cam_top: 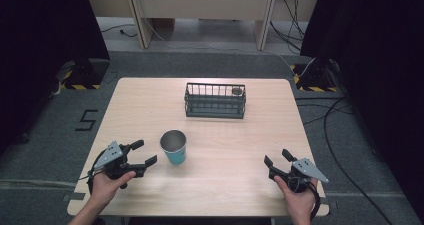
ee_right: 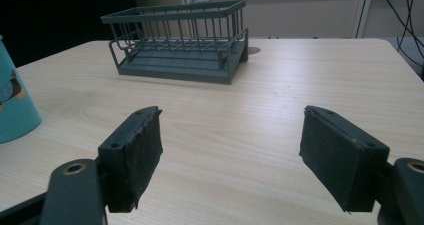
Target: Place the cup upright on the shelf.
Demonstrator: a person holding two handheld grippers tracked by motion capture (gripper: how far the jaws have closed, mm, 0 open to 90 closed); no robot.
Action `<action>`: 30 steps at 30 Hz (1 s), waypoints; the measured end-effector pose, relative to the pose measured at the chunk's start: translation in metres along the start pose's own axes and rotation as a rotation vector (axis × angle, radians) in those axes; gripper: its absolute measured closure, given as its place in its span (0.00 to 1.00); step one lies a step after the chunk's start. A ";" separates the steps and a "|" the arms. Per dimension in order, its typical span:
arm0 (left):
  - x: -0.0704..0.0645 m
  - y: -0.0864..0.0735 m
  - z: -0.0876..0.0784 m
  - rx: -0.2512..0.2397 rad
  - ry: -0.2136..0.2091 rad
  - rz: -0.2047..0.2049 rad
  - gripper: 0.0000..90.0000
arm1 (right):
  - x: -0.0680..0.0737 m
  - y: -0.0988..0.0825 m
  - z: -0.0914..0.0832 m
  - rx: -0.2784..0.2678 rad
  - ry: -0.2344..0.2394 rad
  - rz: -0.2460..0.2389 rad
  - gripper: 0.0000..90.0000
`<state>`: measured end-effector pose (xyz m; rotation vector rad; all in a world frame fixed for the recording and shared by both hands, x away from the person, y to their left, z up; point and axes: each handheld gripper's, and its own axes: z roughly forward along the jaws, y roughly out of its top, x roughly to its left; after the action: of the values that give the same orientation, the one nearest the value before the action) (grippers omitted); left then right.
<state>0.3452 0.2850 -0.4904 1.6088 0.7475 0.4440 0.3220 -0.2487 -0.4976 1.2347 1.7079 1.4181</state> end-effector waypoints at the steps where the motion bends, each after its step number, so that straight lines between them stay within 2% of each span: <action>1: -0.001 0.000 0.001 0.002 -0.004 0.005 0.16 | 0.000 0.000 0.000 -0.001 0.000 0.001 0.28; 6: -0.004 0.001 0.007 0.006 -0.038 0.007 0.16 | 0.000 0.000 0.001 0.001 -0.002 -0.001 0.28; 12: -0.007 -0.001 0.018 0.030 -0.045 0.031 0.16 | -0.001 0.001 0.001 -0.004 -0.001 0.000 0.28; 19: -0.015 -0.008 0.035 0.058 -0.040 0.031 0.16 | 0.000 0.001 0.002 -0.001 -0.003 -0.005 0.28; 22: -0.018 -0.010 0.041 0.077 -0.040 0.045 0.16 | 0.000 0.001 0.002 -0.004 -0.001 0.001 0.28; 25: -0.019 -0.012 0.046 0.092 -0.035 0.058 0.16 | 0.000 0.001 0.001 -0.006 0.000 0.003 0.28; 30: -0.019 -0.010 0.051 0.097 -0.032 0.055 0.16 | 0.000 0.002 0.002 -0.006 -0.002 0.003 0.28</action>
<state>0.3632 0.2349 -0.5075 1.7264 0.7111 0.4261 0.3241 -0.2481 -0.4964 1.2358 1.7003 1.4221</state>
